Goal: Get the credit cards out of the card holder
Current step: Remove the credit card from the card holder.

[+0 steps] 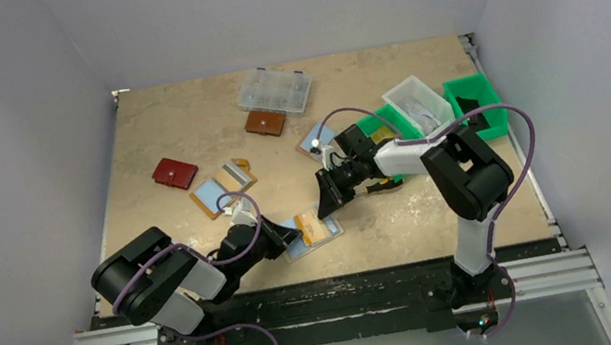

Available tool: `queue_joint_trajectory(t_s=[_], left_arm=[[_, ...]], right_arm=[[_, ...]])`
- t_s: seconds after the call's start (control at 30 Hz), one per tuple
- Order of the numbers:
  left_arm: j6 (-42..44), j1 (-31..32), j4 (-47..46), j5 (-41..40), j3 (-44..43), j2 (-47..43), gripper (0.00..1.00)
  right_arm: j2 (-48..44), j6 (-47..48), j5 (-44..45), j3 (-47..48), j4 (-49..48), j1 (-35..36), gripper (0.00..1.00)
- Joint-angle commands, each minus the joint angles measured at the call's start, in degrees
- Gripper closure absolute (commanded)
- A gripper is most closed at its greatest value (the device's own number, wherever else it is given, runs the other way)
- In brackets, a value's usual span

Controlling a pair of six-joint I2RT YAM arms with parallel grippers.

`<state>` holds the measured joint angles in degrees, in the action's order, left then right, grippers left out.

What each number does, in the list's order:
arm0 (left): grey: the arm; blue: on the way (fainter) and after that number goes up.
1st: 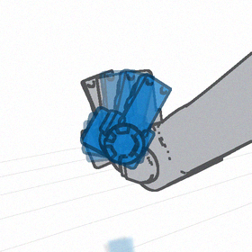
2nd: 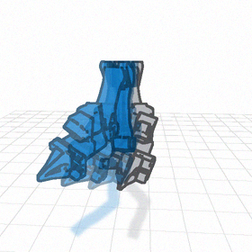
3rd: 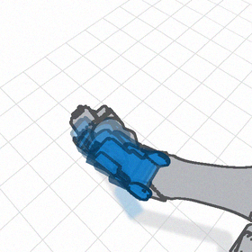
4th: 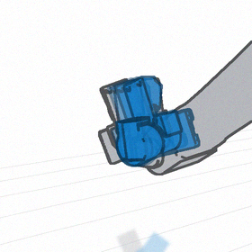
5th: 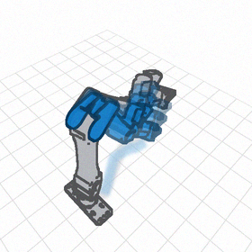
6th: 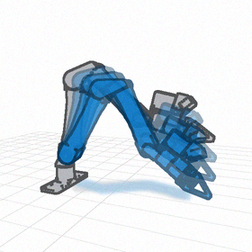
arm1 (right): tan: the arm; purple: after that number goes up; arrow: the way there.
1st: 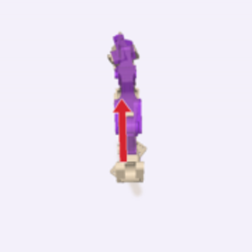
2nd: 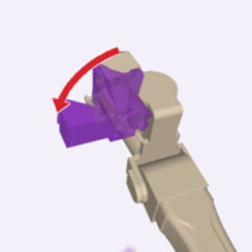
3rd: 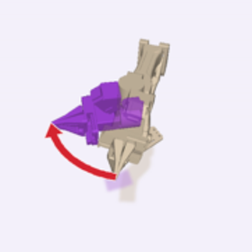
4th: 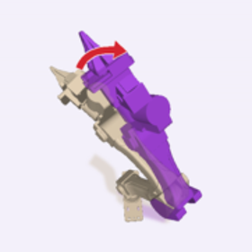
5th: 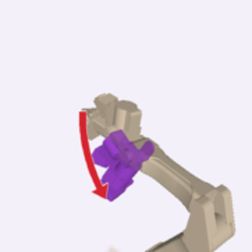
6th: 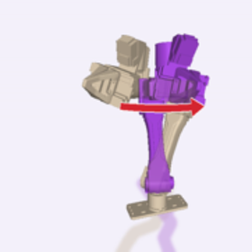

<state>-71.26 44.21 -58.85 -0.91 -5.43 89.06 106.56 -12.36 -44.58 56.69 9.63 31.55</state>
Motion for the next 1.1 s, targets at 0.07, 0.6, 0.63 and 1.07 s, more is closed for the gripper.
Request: queue_joint_trajectory(t_s=[0.07,0.6,0.63,1.07], left_arm=[[3.5,-1.5,3.8,0.1,1.3,-4.6,1.00],[7.1,-2.4,10.9,0.6,2.3,-14.2,1.00],[7.4,-2.5,11.5,0.6,2.3,-15.1,1.00],[1.9,-2.7,15.9,-2.7,5.0,-22.8,1.00]], right_arm=[[1.2,1.7,4.0,1.0,2.3,0.8,0.79],[-0.7,6.1,0.2,2.4,4.1,0.8,0.68],[-1.0,6.7,-0.5,2.6,4.3,0.7,0.67],[-2.9,18.0,-8.8,4.6,10.0,0.4,0.55]])
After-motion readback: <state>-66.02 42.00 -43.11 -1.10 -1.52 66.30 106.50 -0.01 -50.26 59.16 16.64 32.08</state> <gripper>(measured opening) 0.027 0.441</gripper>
